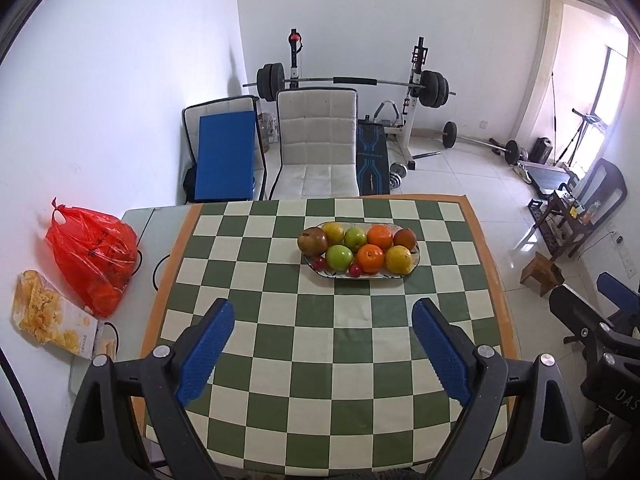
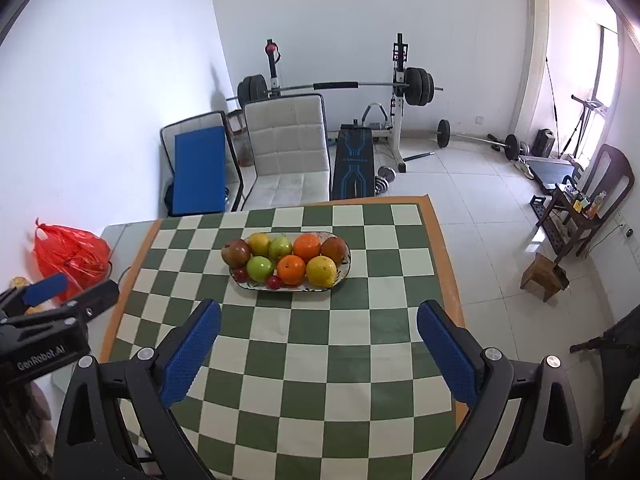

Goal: Organize fruits

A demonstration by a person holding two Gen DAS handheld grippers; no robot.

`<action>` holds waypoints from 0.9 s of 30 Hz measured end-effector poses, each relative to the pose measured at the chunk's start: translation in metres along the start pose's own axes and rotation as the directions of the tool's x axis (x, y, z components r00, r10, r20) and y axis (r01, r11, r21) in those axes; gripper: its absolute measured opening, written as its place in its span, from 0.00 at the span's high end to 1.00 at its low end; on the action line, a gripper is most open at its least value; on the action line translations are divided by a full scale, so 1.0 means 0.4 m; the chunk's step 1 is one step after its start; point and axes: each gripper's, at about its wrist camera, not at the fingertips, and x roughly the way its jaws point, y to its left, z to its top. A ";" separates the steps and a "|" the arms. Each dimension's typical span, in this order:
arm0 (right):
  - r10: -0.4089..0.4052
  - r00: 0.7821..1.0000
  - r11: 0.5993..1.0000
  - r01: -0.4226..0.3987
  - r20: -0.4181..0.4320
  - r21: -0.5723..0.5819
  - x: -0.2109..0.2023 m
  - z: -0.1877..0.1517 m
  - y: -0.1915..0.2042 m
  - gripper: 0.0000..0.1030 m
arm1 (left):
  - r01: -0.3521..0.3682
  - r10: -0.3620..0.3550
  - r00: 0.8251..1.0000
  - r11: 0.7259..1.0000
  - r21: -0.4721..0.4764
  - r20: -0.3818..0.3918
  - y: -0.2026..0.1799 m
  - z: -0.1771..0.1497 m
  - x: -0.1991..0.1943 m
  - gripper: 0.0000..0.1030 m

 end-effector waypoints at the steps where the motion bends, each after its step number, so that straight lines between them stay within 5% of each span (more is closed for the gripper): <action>1: 0.001 1.000 1.000 -0.001 0.007 -0.002 -0.020 -0.004 0.002 0.02 | 0.007 -0.007 1.000 1.000 0.001 0.002 -0.003 -0.004 -0.013 0.12; 14: -0.004 0.998 1.000 0.006 0.059 -0.028 -0.176 -0.043 0.023 0.02 | 0.015 -0.015 1.000 1.000 -0.010 0.023 -0.021 -0.032 -0.058 0.12; 25: -0.012 0.999 1.000 0.012 0.042 -0.009 -0.118 -0.031 -0.011 0.02 | -0.006 0.006 1.000 1.000 -0.021 0.022 -0.028 -0.006 0.023 0.12; 27: -0.016 0.999 1.000 0.016 0.039 -0.009 -0.082 -0.021 -0.016 0.02 | -0.009 0.009 1.000 1.000 -0.020 0.020 -0.030 0.003 0.041 0.05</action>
